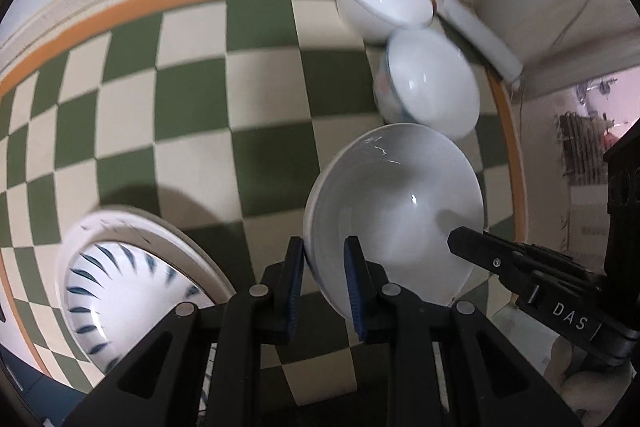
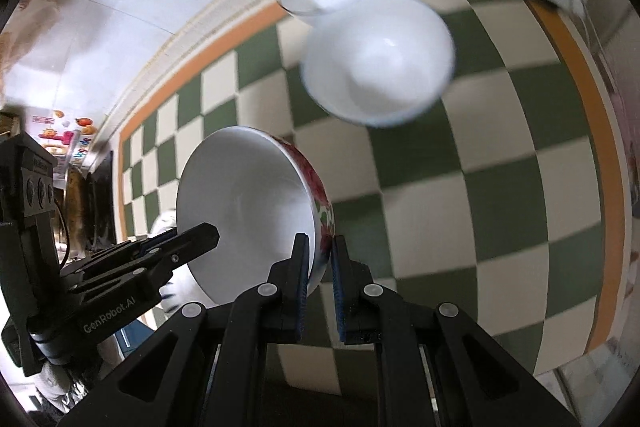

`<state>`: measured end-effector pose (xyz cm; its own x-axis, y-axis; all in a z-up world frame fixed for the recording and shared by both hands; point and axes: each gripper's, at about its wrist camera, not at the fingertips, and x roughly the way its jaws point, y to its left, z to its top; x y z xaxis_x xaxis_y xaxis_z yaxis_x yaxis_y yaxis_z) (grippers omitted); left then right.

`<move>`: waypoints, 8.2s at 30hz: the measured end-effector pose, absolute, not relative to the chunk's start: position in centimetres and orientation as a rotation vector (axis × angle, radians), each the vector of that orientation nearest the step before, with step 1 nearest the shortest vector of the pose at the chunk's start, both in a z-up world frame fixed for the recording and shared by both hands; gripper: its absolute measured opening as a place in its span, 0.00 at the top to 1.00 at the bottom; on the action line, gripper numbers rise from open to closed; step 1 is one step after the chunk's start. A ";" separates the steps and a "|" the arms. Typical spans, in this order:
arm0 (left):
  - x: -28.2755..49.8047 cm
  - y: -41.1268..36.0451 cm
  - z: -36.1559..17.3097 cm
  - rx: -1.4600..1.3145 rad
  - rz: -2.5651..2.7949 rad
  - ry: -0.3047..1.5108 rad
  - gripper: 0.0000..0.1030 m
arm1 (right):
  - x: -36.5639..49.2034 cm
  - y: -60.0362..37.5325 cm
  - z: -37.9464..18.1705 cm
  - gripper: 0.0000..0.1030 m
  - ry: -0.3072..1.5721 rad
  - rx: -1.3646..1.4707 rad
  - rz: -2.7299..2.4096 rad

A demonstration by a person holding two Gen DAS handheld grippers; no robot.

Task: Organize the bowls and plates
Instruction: 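Lift the floral bowl with both tools and lower it into the blue-dotted bowl, then grip the blue-dotted bowl rim with both tools and lift the nested bowls, then carry the nested bowls with both tools into the black-rimmed white bowl, then grip the black-rimmed bowl rim with both tools and lift the bowl stack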

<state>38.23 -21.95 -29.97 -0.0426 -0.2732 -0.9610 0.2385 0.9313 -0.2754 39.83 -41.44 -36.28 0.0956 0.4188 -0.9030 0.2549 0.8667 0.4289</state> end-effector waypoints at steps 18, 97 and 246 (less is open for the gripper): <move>36.1 -25.1 -35.2 0.049 -0.417 1.647 0.82 | 36.9 -43.4 -42.7 0.88 1.586 0.567 0.083; 39.4 -24.1 -26.2 -0.019 -0.443 1.496 0.90 | 40.3 -45.1 -32.1 0.89 1.450 0.591 0.161; 35.1 -25.7 -30.8 0.205 -0.456 1.554 0.91 | 36.6 -43.6 -36.4 0.89 1.518 0.573 0.045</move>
